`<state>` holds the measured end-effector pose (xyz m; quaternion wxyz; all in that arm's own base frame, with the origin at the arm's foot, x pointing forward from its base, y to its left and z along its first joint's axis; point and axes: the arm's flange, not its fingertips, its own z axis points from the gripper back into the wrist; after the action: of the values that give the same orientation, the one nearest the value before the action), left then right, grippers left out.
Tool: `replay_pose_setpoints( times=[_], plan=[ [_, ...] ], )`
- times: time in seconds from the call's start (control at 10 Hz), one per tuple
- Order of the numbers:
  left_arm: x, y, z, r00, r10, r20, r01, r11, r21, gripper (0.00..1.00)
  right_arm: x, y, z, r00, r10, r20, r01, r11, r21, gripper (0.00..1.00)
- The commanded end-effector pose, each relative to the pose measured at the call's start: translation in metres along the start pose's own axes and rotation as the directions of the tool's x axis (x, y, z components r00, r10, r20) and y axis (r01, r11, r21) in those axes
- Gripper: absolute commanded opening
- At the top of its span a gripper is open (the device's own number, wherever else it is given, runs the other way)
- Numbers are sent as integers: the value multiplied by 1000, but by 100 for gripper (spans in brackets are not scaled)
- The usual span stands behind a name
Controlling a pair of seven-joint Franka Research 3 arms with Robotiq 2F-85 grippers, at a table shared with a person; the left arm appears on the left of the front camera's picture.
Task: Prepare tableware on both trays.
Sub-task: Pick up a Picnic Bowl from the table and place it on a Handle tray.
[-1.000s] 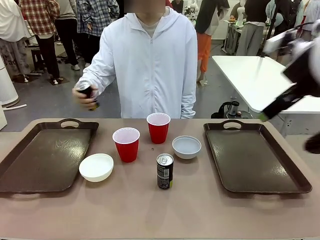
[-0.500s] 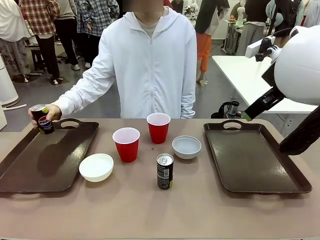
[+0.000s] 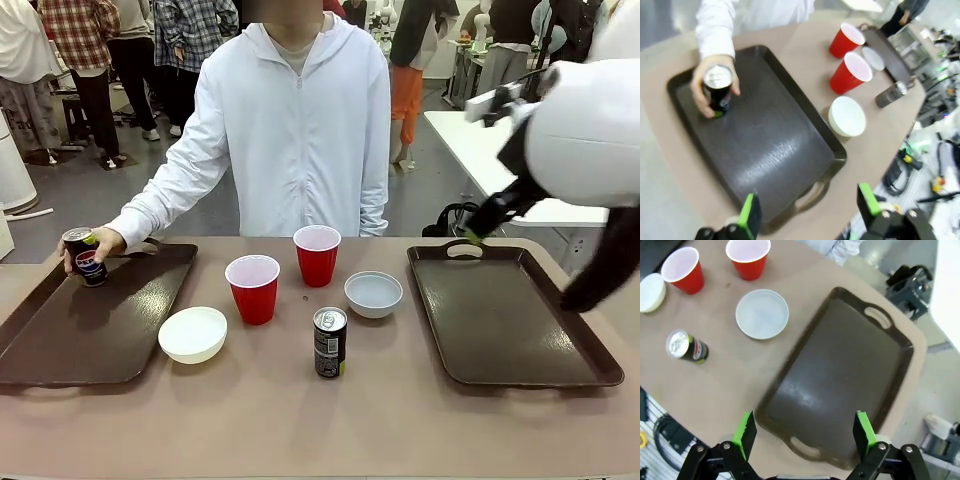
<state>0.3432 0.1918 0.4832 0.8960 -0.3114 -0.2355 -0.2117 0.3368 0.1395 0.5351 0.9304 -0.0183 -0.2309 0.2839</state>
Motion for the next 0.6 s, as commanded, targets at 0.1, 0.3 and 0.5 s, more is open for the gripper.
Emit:
replay_pose_setpoints(
  times=[0.1,0.3,0.5],
  plan=[
    [0,1,0,1000,-13,-2,13,1000,1,100,82,-12,-52,982,-168,-88,175,982,75,100],
    [0,1,0,1000,-13,-2,13,1000,1,100,90,-10,-94,951,-285,-119,288,957,11,100],
    [0,1,0,1000,-13,-2,13,1000,1,100,85,-9,-117,946,-312,-87,314,949,15,100]
  ],
)
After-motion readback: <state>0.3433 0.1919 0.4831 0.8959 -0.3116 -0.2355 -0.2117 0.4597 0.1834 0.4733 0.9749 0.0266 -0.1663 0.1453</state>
